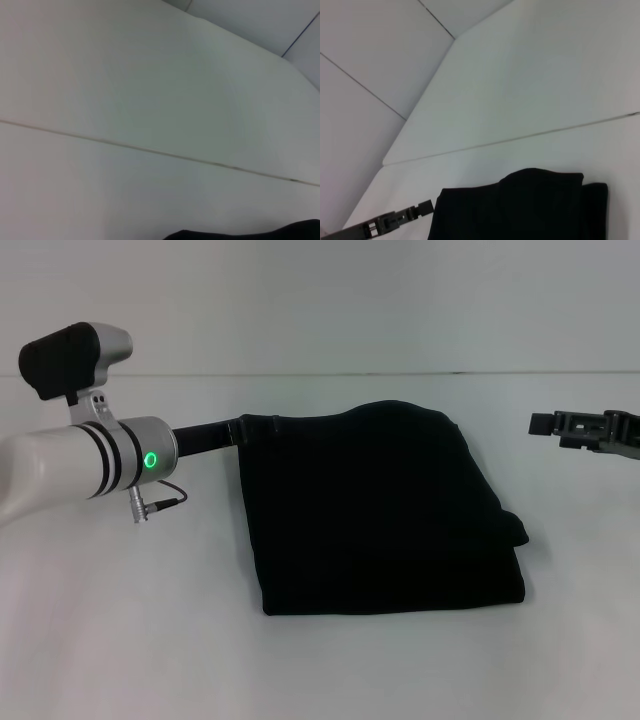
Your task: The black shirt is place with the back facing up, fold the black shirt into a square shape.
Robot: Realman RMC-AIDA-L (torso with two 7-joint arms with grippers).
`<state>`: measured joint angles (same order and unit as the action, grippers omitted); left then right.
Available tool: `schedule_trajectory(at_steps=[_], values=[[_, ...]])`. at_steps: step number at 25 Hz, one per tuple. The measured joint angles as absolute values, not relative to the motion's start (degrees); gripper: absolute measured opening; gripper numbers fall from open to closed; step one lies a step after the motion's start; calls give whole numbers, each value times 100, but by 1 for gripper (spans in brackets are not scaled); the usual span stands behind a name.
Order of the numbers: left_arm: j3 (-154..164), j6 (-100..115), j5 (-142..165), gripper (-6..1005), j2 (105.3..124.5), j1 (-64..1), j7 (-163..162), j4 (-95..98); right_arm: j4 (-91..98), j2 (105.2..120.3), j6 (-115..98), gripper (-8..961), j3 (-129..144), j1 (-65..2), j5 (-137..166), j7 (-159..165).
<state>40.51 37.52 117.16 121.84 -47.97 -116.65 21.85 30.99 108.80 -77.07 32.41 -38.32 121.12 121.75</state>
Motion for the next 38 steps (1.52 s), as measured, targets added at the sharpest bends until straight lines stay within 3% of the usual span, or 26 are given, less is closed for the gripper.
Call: schedule_trajectory(at_steps=[9, 21, 27, 32, 35, 38], values=[[4069, 3818, 11713, 819, 12237, -4933, -11631, 2075, 3103, 10968, -7690, 883, 3288, -3806, 12111, 12001], [4352, 3808, 11678, 803, 12261, -4999, -11620, 2102, 3102, 10970, -7578, 884, 3287, -3784, 12107, 11863], [4308, 3771, 11553, 795, 12385, -4865, -11393, 2353, 3051, 10969, -7580, 883, 3288, -3773, 12110, 11762], [4341, 3810, 11523, 582, 12375, -4876, -11370, 2368, 3035, 11001, -7603, 882, 3333, -3720, 12112, 11712], [4351, 3817, 11522, 333, 12357, -4915, -11369, 2347, 3034, 11023, -7607, 882, 3337, -3671, 12112, 11678], [4351, 3820, 11522, 195, 12354, -4946, -11367, 2341, 3033, 11026, -7609, 882, 3339, -3645, 12112, 11664]])
